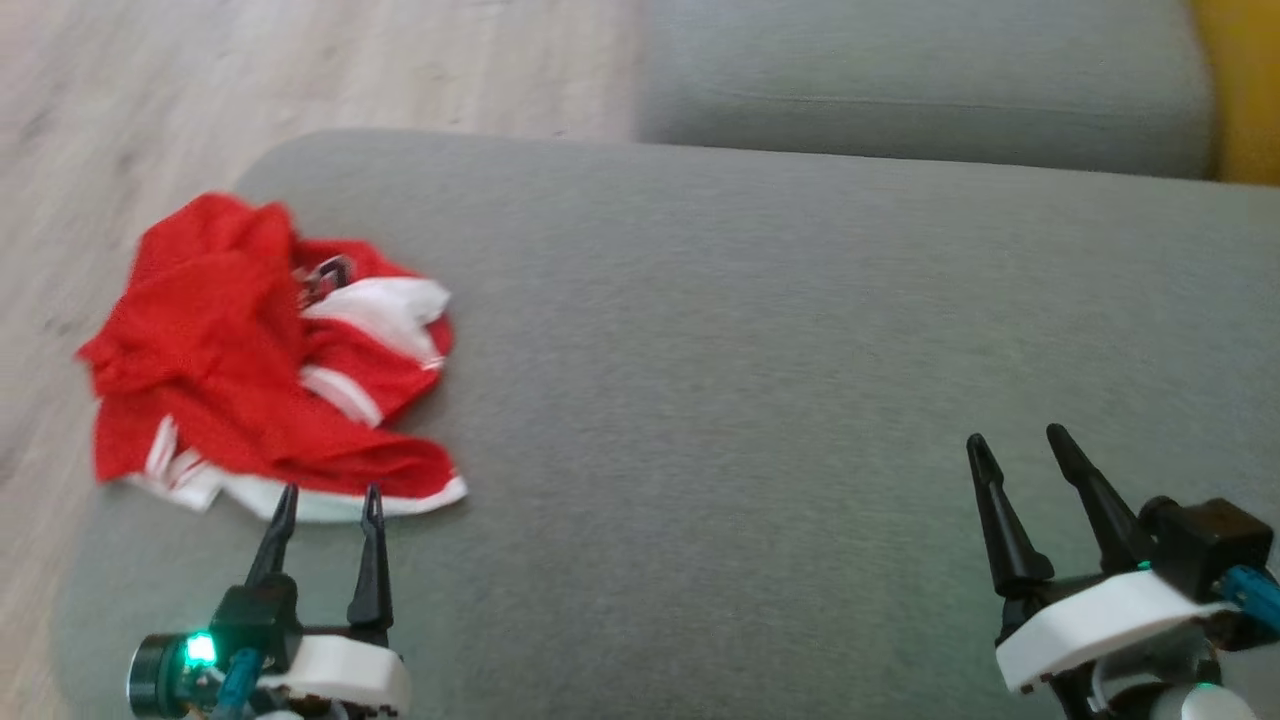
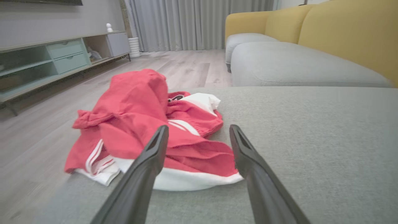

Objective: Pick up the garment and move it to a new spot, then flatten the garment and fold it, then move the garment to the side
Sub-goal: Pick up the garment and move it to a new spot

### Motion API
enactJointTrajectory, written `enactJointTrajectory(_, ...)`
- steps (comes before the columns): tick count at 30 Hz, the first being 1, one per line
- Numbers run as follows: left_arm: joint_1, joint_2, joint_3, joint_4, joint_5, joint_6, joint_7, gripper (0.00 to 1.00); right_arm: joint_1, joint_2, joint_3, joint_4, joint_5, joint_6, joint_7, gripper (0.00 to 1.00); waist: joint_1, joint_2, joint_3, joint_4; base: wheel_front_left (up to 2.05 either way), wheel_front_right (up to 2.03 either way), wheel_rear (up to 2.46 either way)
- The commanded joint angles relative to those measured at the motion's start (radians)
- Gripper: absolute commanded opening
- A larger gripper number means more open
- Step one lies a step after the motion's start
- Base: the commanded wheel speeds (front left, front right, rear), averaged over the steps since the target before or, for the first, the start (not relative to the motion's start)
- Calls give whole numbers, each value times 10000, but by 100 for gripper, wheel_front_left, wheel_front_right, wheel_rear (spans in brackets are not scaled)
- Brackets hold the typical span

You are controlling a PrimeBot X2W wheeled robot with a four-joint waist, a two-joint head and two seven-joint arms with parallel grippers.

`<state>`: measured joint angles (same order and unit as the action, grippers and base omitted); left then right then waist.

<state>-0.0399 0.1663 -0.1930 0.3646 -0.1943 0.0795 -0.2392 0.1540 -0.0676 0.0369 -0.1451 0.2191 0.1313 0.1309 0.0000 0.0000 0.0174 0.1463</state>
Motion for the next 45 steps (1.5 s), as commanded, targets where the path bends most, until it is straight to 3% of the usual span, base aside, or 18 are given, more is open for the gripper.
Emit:
enactJointTrajectory(1,-528,88,380,-357,-71,111,-99,100,-506,-282,298,-412,-75,-6,15,100,0,0,208,692,0,0,0)
enactJointTrajectory(10,-489,-19,548,-449,-256,333,-168,100,-815,-685,736,-693,-181,-6,234,100,0,0,387,2073,0,0,0)
enactJointTrajectory(19,-474,-108,642,-547,-363,425,-206,100,-998,-771,869,-898,-167,-6,337,100,0,0,569,2549,0,0,0)
enactJointTrajectory(29,-615,-213,668,-663,-378,487,-220,100,-1248,-906,918,-1142,-137,-6,406,100,0,0,1010,2508,0,0,0)
enactJointTrajectory(37,-2125,-193,533,-379,-249,405,-114,100,-1947,-1345,680,-1825,-18,-6,775,100,0,0,2597,2128,0,0,0)
enactJointTrajectory(45,-4609,162,176,1517,-237,-171,1702,100,-2358,-1876,411,-2309,193,-6,1109,100,0,0,3932,1788,0,0,0)
